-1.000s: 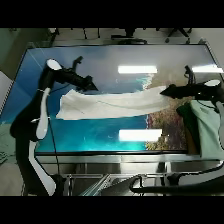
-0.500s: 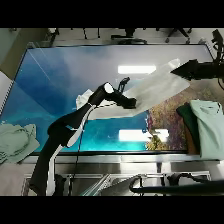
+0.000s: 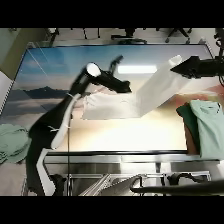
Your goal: Fold the shirts.
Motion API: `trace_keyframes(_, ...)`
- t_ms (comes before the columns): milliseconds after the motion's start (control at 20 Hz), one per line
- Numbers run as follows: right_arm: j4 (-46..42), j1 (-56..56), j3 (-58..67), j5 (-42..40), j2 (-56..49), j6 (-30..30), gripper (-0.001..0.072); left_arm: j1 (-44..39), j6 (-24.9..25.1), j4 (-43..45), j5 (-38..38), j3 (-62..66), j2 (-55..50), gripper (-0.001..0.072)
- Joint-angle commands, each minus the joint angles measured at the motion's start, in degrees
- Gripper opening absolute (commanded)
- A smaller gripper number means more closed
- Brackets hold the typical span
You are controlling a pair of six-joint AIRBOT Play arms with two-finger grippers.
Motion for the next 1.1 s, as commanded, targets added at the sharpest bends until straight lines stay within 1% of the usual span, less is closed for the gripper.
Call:
trace_keyframes(0,3.61,8.33,-0.22,-6.86,-2.19,0.42,0.0015,11.78,0.17,-7.04,-7.89,0.28,12.59,0.0014)
trace_keyframes(100,3.63,18.32,-0.22,-16.35,-4.57,0.26,0.0015,18.47,0.31,-13.97,-7.45,0.28,18.69,0.0014)
trace_keyframes(150,3.58,23.30,-0.22,-20.59,-6.19,-0.83,0.0015,21.59,0.90,-16.68,-7.37,0.28,21.27,0.0014)
trace_keyframes(250,3.06,33.00,-0.22,-28.13,-10.93,-2.40,0.0015,26.10,1.84,-18.34,-7.26,-1.38,26.10,0.0014)
trace_keyframes(350,2.84,41.94,-0.22,-36.68,-18.21,-4.50,0.0016,28.89,4.44,-18.29,-6.03,-7.06,31.50,0.0014)
trace_keyframes(400,3.08,46.05,-0.22,-43.12,-22.12,-6.32,0.0016,29.88,6.25,-18.27,-5.99,-9.62,33.55,0.0014)
trace_keyframes(450,3.82,50.12,-0.20,-51.01,-26.01,-9.99,0.0015,30.32,7.43,-18.29,-5.92,-11.89,35.21,0.0014)
trace_keyframes(500,6.43,54.07,-0.15,-59.12,-30.01,-13.79,0.0016,30.53,8.63,-18.29,-5.75,-14.36,36.76,0.0014)
trace_keyframes(550,11.23,56.81,0.11,-64.04,-33.00,-16.20,0.0046,30.51,9.60,-18.32,-5.88,-16.48,37.81,0.0015)
trace_keyframes(600,16.04,58.58,0.61,-65.96,-35.01,-18.95,0.0307,30.49,10.38,-18.34,-5.95,-18.51,38.60,0.0014)
trace_keyframes(650,17.84,58.99,0.96,-65.51,-35.54,-21.64,0.0597,30.49,10.95,-18.34,-5.92,-20.13,39.12,0.0014)
trace_keyframes(700,17.79,58.77,1.03,-65.29,-34.69,-23.30,0.0635,30.51,11.89,-18.32,-6.03,-21.51,39.39,0.0014)
trace_keyframes(750,17.75,57.81,1.03,-64.85,-32.96,-24.22,0.0635,30.67,12.02,-18.27,-6.43,-22.03,39.36,0.0015)
trace_keyframes(850,14.58,54.31,1.03,-59.52,-29.00,-24.68,0.0624,30.60,12.02,-18.34,-6.56,-22.99,39.32,0.0014)
trace_keyframes(900,12.07,51.76,1.01,-54.75,-26.95,-24.55,0.0504,30.53,12.02,-18.34,-6.56,-23.34,39.32,0.0014)
trace_keyframes(950,9.25,48.74,1.01,-49.20,-24.98,-22.62,0.0449,30.53,12.02,-18.32,-6.62,-23.34,39.32,0.0014)
trace_keyframes(1000,6.51,45.62,1.01,-44.52,-23.32,-18.88,0.0449,30.56,12.02,-18.36,-6.64,-23.32,39.34,0.0014)
trace_keyframes(1050,2.84,41.92,1.01,-39.74,-21.70,-13.79,0.0450,30.56,12.02,-18.34,-6.64,-23.32,39.34,0.0014)
